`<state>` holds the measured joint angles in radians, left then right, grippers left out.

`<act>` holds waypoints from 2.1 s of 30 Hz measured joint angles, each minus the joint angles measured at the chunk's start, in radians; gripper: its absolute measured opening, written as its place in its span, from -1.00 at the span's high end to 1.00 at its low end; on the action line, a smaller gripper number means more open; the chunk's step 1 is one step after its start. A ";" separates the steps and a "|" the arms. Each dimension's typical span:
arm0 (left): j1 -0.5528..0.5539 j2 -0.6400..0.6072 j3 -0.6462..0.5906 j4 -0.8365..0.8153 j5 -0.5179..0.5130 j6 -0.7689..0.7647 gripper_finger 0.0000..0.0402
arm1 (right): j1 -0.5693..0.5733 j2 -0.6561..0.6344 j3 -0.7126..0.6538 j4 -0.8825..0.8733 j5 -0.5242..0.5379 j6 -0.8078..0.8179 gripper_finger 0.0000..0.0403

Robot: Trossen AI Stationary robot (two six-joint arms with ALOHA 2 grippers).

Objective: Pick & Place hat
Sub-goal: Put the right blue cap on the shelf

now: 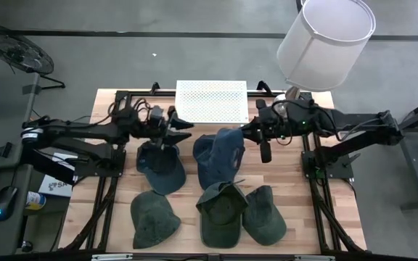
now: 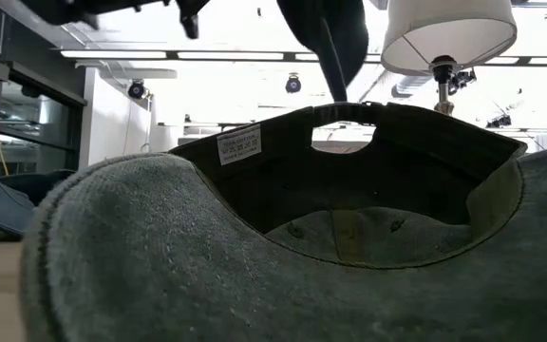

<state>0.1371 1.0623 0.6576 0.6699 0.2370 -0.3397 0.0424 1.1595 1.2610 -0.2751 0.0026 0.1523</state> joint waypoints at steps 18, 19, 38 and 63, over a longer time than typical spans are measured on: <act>0.000 0.142 0.214 -0.165 0.234 0.174 0.10 | -0.151 -0.002 0.000 0.064 -0.220 0.004 1.00; 0.000 0.142 0.223 -0.185 0.213 0.179 0.09 | -0.154 -0.001 0.000 0.064 -0.220 0.004 1.00; 0.000 0.148 0.253 -0.239 0.068 -0.215 -0.40 | -0.169 0.000 0.000 0.053 -0.168 -0.051 1.00; -0.002 0.220 0.252 -0.207 0.058 -0.378 -0.41 | -0.239 0.000 0.000 0.043 -0.178 -0.159 1.00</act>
<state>0.1349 1.2824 0.9096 0.4627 0.2949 -0.7179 -0.1963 1.1591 1.2610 -0.2326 -0.1751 -0.0065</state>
